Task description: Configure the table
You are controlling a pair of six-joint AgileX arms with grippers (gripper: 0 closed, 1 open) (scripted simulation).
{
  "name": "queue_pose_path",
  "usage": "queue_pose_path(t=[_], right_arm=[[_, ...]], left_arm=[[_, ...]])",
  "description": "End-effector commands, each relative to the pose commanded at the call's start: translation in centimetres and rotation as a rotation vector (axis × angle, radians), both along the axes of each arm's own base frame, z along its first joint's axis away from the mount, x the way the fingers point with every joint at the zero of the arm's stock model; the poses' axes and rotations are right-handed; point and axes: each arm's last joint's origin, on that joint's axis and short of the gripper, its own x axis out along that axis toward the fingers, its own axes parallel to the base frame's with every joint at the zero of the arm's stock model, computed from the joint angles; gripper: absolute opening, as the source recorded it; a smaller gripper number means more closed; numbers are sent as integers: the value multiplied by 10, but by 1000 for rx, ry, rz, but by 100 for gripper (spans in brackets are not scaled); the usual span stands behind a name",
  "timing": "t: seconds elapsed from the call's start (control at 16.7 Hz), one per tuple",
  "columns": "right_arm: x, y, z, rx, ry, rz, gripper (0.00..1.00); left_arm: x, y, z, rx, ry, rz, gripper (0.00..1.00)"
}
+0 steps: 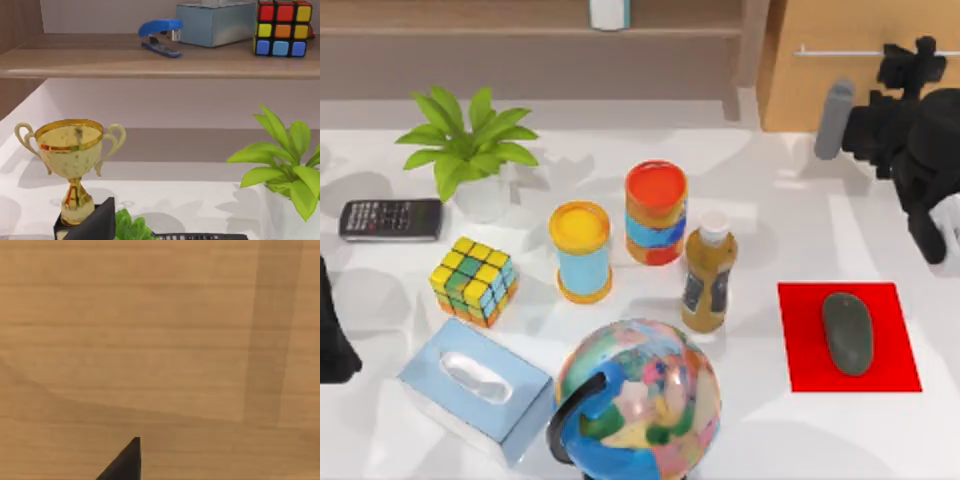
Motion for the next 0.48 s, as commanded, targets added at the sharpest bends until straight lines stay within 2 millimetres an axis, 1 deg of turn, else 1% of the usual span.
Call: queue_pose_path(t=[0.3, 0.36, 0.48], right_arm=[[0, 0, 0, 0, 0, 0, 100], [-9, 1, -14, -1, 55, 5, 100], [-9, 3, -10, 2, 40, 7, 100]], left_arm=[[0, 0, 0, 0, 0, 0, 100], [0, 0, 0, 0, 0, 0, 100], [0, 0, 0, 0, 0, 0, 100]])
